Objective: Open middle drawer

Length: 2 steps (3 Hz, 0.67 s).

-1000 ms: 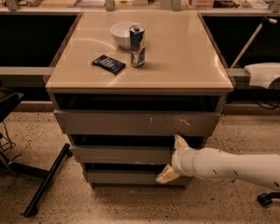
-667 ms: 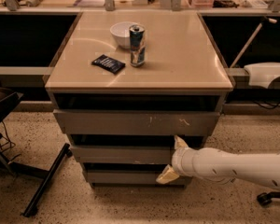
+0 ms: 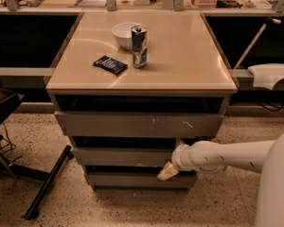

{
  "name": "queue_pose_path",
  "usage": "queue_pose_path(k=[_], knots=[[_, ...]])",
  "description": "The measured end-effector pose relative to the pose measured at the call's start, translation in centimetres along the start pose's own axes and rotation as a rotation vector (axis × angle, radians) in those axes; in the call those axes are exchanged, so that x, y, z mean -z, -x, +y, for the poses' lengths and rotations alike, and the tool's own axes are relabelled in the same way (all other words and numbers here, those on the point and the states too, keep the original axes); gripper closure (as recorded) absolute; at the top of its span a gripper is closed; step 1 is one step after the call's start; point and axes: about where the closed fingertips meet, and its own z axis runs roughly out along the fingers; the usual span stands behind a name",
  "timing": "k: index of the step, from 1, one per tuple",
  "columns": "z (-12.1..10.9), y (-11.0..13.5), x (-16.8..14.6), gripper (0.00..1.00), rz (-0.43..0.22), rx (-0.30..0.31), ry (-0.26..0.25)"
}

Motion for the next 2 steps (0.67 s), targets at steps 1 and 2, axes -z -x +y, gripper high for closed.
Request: queue_pose_path(k=[1, 2], knots=[[0.1, 0.2, 0.1, 0.0, -0.002, 0.002, 0.0], [-0.6, -1.6, -1.0, 0.0, 0.029, -0.031, 0.001]])
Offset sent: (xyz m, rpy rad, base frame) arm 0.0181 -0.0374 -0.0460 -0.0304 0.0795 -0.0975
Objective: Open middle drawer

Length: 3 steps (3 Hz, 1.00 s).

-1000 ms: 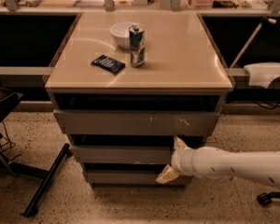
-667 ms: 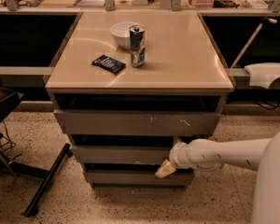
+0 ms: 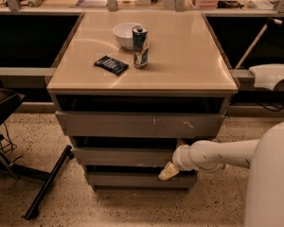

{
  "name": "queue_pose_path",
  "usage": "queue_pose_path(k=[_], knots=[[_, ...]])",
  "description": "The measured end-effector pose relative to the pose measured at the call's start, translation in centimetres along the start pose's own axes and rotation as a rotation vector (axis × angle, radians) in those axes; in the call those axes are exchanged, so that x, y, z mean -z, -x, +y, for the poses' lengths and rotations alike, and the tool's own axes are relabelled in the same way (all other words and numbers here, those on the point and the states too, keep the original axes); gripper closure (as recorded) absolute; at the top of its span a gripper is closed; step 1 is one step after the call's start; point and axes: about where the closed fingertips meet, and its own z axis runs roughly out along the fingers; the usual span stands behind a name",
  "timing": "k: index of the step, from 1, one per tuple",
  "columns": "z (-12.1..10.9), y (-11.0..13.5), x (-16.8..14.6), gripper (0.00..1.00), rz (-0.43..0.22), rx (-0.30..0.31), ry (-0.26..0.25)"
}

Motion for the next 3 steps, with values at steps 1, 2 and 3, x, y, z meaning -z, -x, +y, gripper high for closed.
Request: queue_pose_path(k=[1, 2, 3], knots=[[-2.15, -3.71, -3.86, 0.0, 0.089, -0.062, 0.014], [-2.15, -3.7, -3.84, 0.0, 0.089, -0.062, 0.014], [-2.15, -3.7, -3.85, 0.16, 0.089, -0.062, 0.014]])
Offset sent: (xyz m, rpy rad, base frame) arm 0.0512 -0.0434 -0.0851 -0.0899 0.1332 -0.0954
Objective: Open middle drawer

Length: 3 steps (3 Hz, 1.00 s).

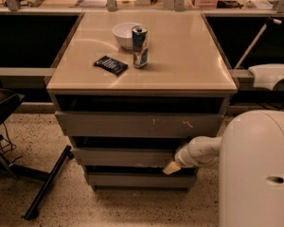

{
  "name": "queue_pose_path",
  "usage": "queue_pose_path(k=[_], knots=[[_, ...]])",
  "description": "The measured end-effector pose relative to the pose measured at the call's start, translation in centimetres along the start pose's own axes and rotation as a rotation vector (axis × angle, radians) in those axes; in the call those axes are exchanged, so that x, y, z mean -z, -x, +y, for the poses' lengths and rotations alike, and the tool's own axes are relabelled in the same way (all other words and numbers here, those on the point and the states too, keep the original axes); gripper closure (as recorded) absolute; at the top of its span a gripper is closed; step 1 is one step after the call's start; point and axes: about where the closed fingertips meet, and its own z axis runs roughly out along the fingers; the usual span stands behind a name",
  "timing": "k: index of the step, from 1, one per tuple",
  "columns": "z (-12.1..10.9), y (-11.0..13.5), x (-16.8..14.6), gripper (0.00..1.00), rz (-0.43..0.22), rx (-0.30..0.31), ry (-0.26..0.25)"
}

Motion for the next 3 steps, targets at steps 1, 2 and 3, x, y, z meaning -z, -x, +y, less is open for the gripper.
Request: queue_pose_path(k=[1, 2, 3], knots=[[0.0, 0.0, 0.0, 0.39, 0.0, 0.0, 0.0], [0.0, 0.0, 0.0, 0.62, 0.0, 0.0, 0.0], [-0.01, 0.0, 0.02, 0.86, 0.0, 0.0, 0.0]])
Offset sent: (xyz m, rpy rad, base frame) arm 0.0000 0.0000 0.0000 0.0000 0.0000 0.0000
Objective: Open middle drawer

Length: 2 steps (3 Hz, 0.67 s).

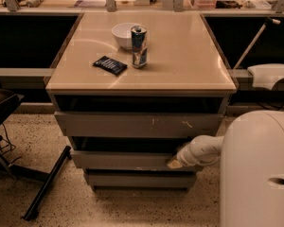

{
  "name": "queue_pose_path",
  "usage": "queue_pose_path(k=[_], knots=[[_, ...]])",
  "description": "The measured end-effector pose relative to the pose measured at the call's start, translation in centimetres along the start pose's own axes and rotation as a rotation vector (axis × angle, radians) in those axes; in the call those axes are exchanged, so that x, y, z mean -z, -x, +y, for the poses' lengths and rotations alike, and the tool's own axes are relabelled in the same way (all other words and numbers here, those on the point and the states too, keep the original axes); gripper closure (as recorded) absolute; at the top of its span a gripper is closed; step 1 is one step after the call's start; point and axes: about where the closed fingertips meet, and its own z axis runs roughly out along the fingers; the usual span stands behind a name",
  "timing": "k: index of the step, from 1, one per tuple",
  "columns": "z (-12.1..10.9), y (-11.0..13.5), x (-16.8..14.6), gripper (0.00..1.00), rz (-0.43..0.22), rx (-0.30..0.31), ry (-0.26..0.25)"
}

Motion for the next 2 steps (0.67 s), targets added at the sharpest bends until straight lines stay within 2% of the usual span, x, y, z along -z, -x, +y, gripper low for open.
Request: queue_pose_path(k=[1, 2], knots=[[-0.64, 0.03, 0.89, 1.0, 0.0, 0.0, 0.0], [-0.87, 0.15, 1.35, 1.0, 0.0, 0.0, 0.0]])
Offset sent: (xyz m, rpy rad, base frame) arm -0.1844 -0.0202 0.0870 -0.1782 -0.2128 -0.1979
